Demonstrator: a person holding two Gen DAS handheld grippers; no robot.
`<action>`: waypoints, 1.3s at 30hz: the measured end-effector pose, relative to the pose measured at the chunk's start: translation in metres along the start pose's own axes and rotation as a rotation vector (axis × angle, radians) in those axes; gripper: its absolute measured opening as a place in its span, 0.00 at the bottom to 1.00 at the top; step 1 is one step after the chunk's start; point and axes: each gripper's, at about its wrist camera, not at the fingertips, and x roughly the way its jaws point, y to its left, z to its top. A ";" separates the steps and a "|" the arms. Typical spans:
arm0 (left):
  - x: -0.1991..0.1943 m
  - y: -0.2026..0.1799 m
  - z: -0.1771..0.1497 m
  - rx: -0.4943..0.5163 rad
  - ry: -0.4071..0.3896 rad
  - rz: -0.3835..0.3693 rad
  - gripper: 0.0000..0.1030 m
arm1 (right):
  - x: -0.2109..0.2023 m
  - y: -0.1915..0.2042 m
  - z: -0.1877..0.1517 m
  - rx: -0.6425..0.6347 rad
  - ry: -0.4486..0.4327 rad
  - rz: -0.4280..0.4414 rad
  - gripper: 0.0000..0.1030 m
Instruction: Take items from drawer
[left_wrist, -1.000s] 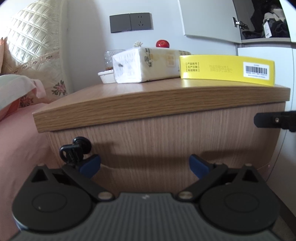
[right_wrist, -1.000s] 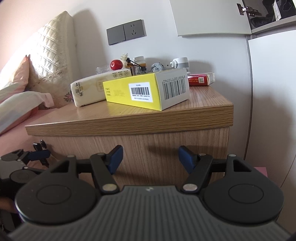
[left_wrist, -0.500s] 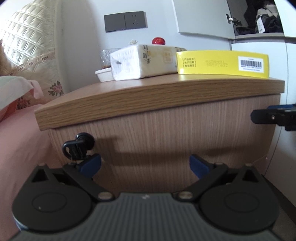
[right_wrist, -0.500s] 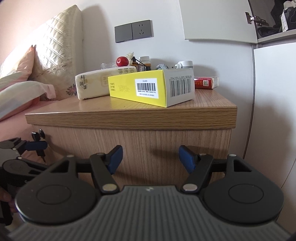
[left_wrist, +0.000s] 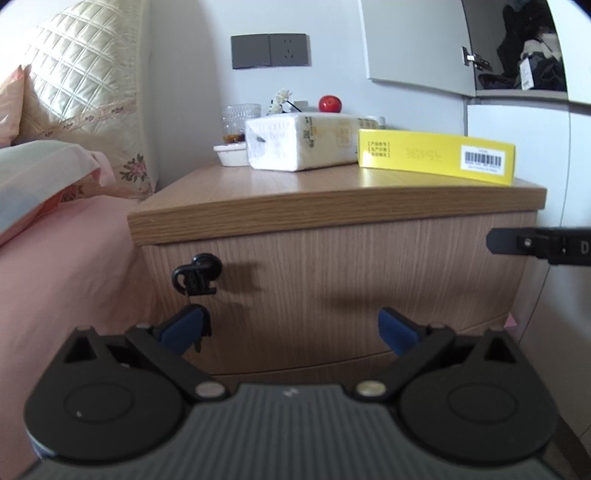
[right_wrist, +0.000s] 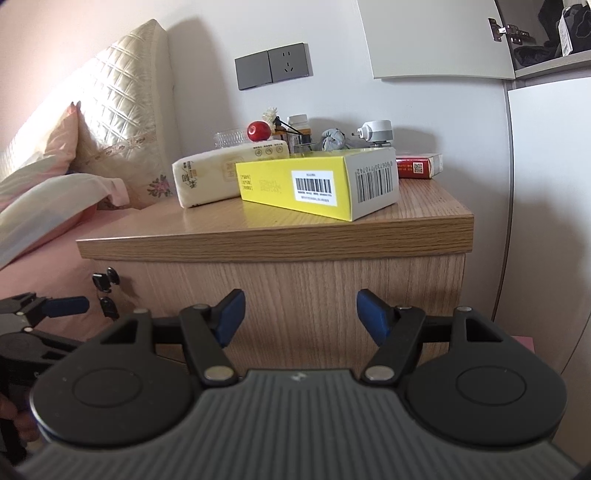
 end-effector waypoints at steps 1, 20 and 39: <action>-0.005 0.003 0.002 -0.023 0.001 0.000 1.00 | -0.003 0.001 0.001 0.009 -0.002 0.003 0.69; -0.083 0.004 -0.006 -0.084 -0.023 0.014 1.00 | -0.073 0.019 0.014 0.052 -0.032 0.016 0.69; -0.140 -0.007 -0.024 -0.151 -0.075 0.031 1.00 | -0.136 0.026 -0.007 0.087 -0.093 0.049 0.69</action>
